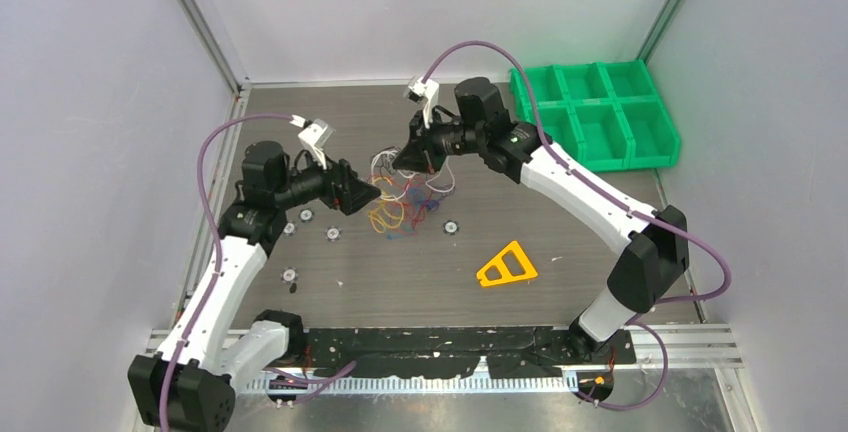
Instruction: Untangle the cables
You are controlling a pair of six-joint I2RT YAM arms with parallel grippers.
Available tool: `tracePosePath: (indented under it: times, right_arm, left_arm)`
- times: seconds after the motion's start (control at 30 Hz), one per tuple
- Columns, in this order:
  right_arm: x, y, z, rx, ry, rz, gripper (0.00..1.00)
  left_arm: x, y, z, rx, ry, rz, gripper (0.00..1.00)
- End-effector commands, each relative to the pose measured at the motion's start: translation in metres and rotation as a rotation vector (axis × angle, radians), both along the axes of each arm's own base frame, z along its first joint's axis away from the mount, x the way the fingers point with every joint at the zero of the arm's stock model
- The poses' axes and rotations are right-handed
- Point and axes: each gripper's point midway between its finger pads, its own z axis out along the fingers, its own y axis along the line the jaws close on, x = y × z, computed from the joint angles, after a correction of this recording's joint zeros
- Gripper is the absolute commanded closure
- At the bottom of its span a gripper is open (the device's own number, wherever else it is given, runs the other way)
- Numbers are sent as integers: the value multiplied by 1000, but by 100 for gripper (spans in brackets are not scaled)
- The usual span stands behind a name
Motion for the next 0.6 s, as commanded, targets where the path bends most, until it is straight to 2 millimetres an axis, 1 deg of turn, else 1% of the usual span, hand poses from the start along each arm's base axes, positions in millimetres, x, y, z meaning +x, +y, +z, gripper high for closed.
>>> tracePosePath:
  times: [0.0,0.03,0.07,0.1,0.13,0.17,0.2,0.23,0.27,0.3,0.33,0.37,0.4,0.47,0.5,0.57]
  right_arm:
    - [-18,5,41,113,-26,59,95]
    - [-20,5,48,128,-20,70,95]
    - [-21,5,54,139,-25,74,95]
    - [-22,4,60,150,-29,75,95]
    - [-21,2,67,159,-38,71,95]
    - [-16,-6,74,171,-47,49,95]
    - [-10,-11,81,181,-57,31,95]
    - [0,-25,90,193,-68,-9,95]
    - [14,-43,99,204,-88,-60,94]
    - [19,-51,103,208,-93,-79,95]
    - [31,-70,110,214,-110,-127,94]
    - [36,-78,111,215,-110,-145,95]
    - [44,-92,114,216,-119,-180,94]
    - [53,-108,111,202,-118,-215,95]
    - [54,-112,108,192,-114,-223,95]
    - [60,-120,99,172,-111,-246,95]
  left_arm:
    - [39,-6,28,-16,-147,105,24]
    - [41,-10,27,-25,-133,94,31]
    - [42,-13,23,-24,-116,79,42]
    - [44,-13,16,-15,-87,79,58]
    - [46,-7,6,6,-58,100,76]
    - [48,0,-3,29,-35,113,93]
    - [49,9,-11,47,-20,132,100]
    - [50,23,-19,59,0,163,100]
    - [52,39,-27,67,15,202,100]
    - [54,54,-35,84,27,241,100]
    - [56,73,-44,113,41,285,100]
    - [55,89,-52,145,60,316,100]
    - [54,101,-60,174,74,335,100]
    - [52,124,-73,227,103,374,100]
    - [52,133,-78,251,119,395,100]
    - [49,141,-83,274,146,398,100]
